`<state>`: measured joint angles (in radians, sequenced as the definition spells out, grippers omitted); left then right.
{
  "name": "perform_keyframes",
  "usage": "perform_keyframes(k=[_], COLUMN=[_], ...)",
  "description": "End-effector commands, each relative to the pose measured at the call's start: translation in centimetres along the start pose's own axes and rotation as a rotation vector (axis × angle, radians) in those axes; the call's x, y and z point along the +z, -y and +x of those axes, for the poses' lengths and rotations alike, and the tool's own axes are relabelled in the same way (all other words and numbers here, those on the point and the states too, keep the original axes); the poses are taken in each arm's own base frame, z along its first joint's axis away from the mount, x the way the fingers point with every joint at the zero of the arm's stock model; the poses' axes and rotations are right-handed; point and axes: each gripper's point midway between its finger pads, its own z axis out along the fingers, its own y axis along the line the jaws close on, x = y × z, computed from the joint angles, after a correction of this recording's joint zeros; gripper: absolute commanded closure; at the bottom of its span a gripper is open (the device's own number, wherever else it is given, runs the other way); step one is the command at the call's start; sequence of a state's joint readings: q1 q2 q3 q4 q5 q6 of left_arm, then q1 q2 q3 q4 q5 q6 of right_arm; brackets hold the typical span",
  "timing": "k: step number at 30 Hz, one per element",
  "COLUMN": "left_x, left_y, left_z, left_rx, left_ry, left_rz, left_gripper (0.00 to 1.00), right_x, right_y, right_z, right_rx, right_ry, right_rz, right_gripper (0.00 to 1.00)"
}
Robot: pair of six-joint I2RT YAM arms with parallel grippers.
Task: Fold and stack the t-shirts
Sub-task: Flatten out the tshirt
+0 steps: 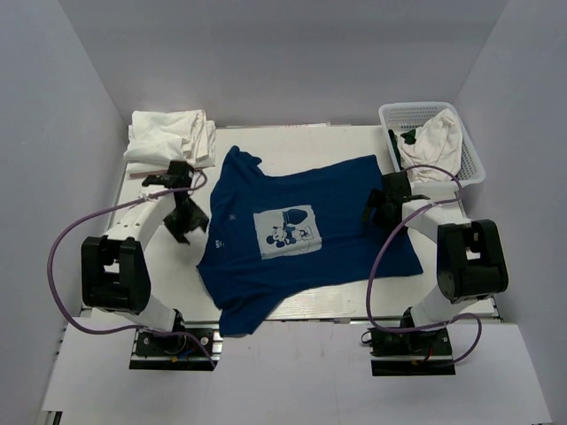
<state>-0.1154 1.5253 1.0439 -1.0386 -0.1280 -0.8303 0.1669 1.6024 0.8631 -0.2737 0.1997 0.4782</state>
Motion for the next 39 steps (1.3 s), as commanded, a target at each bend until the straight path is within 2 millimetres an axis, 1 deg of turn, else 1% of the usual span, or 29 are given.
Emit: perform_keyframes(k=[1,2,3,4,5,6,7,8,9,10,12,13,14,16,17,18,20,21,24,25,26,27,28,30,31,32,35,36,39], left_x=[-3.7,-3.7,-4.4,-4.1,-2.2,-2.4,-1.8,-1.3,0.0,0.5,1.2,2.3,2.5,3.4,3.7,3.9,4.5,4.3,4.8,4.8,5.1,5.1,5.4,5.1,5.2,4.1,2.3,1.3,-0.1], left_y=[4.6,5.2,6.7,6.9,7.4,8.3,8.9,9.7,10.7,11.5,12.7,13.4,13.7,13.7,14.4,14.5,15.1,15.5,15.3,15.5,15.1,15.3,14.8,14.7,14.6,14.7,14.9,15.0,15.1], left_z=[-6.1,-7.1,-8.7,-9.5,-9.9,-11.2,-11.7,-11.7,-12.5,-12.6,-13.1,-12.7,-12.7,-12.4,-12.3,-12.1,-11.4,-11.0,-10.4,-10.6,-10.2,-9.9,-9.4,-9.4,-8.9,-9.2,-9.8,-10.1,-10.4], left_rx=[0.040,0.042,0.049,0.052,0.074,0.083,0.097,0.145,0.169,0.194,0.239,0.264,0.276,0.291,0.293,0.306,0.319,0.329,0.330,0.329,0.331,0.340,0.351,0.349,0.360,0.358,0.319,0.317,0.305], left_ry=[0.199,0.214,0.254,0.253,0.225,0.248,0.243,0.233,0.220,0.217,0.200,0.180,0.174,0.150,0.143,0.138,0.116,0.117,0.110,0.119,0.104,0.103,0.085,0.100,0.093,0.121,0.159,0.179,0.204], left_rz=[0.147,0.155,0.191,0.184,0.142,0.142,0.135,0.135,0.120,0.118,0.140,0.139,0.146,0.140,0.167,0.180,0.224,0.239,0.251,0.258,0.246,0.248,0.232,0.244,0.260,0.282,0.301,0.318,0.340], left_gripper=[0.36,0.36,0.36,0.35,0.35,0.37,0.39,0.45,0.48,0.51,0.54,0.55,0.57,0.58,0.58,0.58,0.58,0.58,0.58,0.58,0.61,0.63,0.63,0.64,0.64,0.64,0.62,0.61,0.56], right_x=[0.6,0.7,0.7,0.7,0.7,0.7,0.7,0.7,0.7,0.7,0.9,0.9,1.0,1.0,0.9,1.1,1.3,1.2,1.4,1.5,1.5,1.5,1.5,1.5,1.5,1.5,1.5,1.5,1.5], right_y=[2.6,2.4,2.5,2.4,2.7,2.7,2.7,2.8,2.8,2.7,3.1,3.0,3.6,3.2,3.5,3.3,3.6,3.5,3.5,3.6,3.6,3.6,3.7,3.8,3.8,3.9,4.0,4.1,4.0], right_z=[4.0,4.0,3.9,3.8,3.8,3.6,3.6,3.5,3.3,3.0,3.2,2.8,2.8,2.6,3.4,3.1,3.4,3.2,3.5,3.6,3.7,3.6,3.7,3.8,3.7,3.8,4.0,4.2,4.3], right_rx=[-0.045,-0.052,-0.056,-0.058,-0.064,-0.067,-0.068,-0.074,-0.078,-0.079,-0.087,-0.087,-0.072,-0.083,-0.089,-0.081,-0.090,-0.086,-0.089,-0.089,-0.090,-0.091,-0.095,-0.096,-0.097,-0.103,-0.102,-0.104,-0.102], right_ry=[-0.156,-0.154,-0.154,-0.153,-0.156,-0.151,-0.152,-0.152,-0.152,-0.147,-0.164,-0.156,-0.165,-0.159,-0.193,-0.177,-0.192,-0.191,-0.200,-0.205,-0.206,-0.208,-0.209,-0.210,-0.209,-0.212,-0.216,-0.223,-0.225], right_rz=[0.087,0.086,0.087,0.087,0.100,0.106,0.103,0.108,0.115,0.115,0.136,0.140,0.153,0.154,0.166,0.165,0.179,0.178,0.178,0.179,0.180,0.181,0.182,0.186,0.186,0.190,0.193,0.193,0.186], right_gripper=[0.10,0.10,0.10,0.10,0.10,0.10,0.10,0.10,0.10,0.10,0.10,0.10,0.10,0.10,0.10,0.10,0.10,0.10,0.10,0.10,0.10,0.10,0.10,0.10,0.10,0.10,0.10,0.10,0.10])
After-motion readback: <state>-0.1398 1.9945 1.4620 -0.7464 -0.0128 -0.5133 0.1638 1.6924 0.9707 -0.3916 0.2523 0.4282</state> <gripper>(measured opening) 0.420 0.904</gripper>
